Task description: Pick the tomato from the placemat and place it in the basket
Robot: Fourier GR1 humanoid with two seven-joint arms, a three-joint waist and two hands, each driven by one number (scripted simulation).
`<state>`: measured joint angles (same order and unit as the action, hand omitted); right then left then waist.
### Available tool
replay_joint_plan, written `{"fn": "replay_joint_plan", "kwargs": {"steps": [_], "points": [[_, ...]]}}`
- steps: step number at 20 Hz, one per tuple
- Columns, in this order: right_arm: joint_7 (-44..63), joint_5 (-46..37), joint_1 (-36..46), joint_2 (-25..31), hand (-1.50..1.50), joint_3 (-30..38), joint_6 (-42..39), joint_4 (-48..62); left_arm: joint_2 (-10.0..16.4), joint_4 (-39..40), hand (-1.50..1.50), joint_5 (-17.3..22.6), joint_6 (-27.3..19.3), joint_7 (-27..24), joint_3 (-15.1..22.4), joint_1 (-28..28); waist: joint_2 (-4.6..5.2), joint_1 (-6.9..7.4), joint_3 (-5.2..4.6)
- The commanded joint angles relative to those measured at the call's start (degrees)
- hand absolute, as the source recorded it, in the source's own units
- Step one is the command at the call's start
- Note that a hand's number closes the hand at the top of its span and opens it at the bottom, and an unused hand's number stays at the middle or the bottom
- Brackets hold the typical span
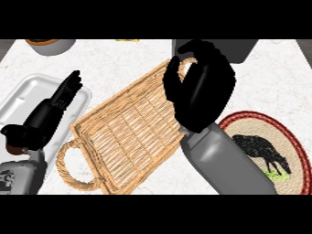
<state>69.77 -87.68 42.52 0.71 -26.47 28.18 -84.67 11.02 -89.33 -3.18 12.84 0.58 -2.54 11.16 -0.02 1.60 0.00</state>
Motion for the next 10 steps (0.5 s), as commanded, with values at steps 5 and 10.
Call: {"fn": "replay_joint_plan", "kwargs": {"steps": [5,10], "points": [[11.0,0.5,0.0,-0.7,-1.50,-0.3,6.8,0.9,-1.1,-0.7,0.00,-1.2,-1.0,0.1,0.8,-1.5,0.09,-0.32,0.00],[12.0,-0.1,3.0,-0.7,-1.50,0.0,8.9,-3.8,-0.1,0.0,0.00,1.3,1.0,-0.3,-0.8,-0.7,-0.06,-0.19,-0.01]]}}
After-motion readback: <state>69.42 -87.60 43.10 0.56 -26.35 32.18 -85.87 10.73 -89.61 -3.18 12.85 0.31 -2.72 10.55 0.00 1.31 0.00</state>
